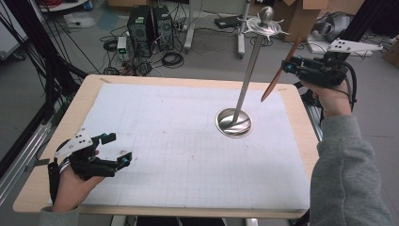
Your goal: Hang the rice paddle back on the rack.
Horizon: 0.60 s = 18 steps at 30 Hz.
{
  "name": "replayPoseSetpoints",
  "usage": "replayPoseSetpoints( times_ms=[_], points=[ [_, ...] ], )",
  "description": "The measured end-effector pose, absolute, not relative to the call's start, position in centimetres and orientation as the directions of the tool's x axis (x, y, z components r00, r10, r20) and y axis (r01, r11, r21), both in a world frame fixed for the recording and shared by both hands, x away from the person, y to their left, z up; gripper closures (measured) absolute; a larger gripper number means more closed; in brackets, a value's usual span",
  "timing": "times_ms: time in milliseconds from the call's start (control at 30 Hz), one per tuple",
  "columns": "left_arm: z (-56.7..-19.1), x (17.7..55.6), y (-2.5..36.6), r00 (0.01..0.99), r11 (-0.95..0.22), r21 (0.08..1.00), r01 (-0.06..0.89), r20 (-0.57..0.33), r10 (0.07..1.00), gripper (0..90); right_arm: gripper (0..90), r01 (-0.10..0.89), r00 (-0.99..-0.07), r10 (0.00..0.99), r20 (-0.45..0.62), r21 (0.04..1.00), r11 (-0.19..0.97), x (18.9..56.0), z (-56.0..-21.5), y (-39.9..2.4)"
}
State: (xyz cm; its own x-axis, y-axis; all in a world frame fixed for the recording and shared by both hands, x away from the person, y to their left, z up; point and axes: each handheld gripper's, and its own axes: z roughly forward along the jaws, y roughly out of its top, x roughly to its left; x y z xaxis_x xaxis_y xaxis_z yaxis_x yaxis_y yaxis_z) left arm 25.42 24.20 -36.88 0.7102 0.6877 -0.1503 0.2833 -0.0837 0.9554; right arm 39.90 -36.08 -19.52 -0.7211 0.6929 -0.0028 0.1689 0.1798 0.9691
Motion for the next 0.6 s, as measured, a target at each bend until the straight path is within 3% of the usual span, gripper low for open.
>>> replayPoseSetpoints(
  times_ms=[600],
  points=[
    [-36.9,25.3,25.1,0.695,-0.076,0.955,0.286,-0.152,0.702,3.0,64.9,0.162,-0.723,0.691,-0.005,0.971,0.176,40.6,-17.9,-35.1]
  ],
)
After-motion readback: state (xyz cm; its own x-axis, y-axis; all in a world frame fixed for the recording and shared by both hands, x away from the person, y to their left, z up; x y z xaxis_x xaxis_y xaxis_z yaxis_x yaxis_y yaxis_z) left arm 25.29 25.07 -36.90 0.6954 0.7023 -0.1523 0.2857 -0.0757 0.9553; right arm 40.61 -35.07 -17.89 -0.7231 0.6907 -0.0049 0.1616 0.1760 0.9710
